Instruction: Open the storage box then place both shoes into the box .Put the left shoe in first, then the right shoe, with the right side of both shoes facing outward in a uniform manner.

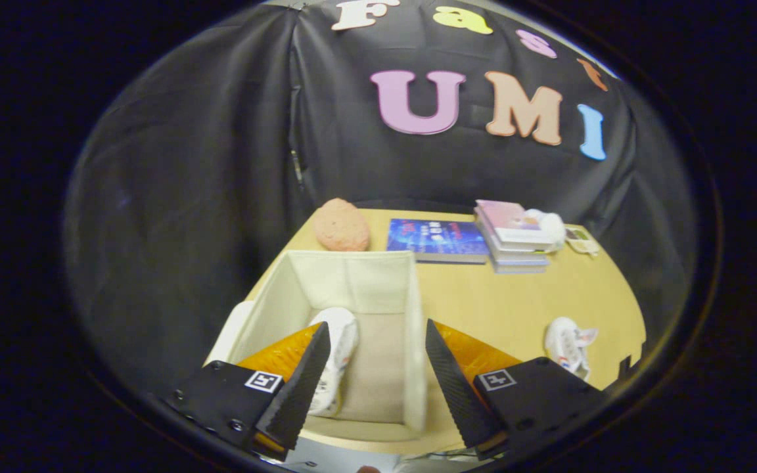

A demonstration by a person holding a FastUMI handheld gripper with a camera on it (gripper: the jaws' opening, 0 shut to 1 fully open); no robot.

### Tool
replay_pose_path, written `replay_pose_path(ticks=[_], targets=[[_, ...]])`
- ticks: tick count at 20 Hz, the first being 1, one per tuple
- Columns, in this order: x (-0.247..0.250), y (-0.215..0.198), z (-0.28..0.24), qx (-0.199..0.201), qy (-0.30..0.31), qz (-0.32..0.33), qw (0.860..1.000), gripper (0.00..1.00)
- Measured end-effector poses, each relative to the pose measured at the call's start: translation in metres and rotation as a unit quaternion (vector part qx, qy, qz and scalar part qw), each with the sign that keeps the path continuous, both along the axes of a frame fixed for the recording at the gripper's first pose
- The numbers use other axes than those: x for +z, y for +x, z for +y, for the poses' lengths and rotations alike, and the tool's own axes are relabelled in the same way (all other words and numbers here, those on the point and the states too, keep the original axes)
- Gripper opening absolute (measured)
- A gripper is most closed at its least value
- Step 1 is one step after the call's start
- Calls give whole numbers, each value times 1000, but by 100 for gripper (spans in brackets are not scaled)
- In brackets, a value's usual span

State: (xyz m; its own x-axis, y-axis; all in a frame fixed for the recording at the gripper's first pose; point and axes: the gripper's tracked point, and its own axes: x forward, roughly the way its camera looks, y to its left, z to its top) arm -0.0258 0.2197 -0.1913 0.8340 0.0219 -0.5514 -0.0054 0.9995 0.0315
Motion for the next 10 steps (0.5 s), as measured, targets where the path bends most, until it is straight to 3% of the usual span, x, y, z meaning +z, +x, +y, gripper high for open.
replay_pose_path(ticks=[5, 10], targets=[[-7, -30, -115, -80, -64, 25, 994, 98], [-44, -52, -209, -154, -91, 67, 982, 98]])
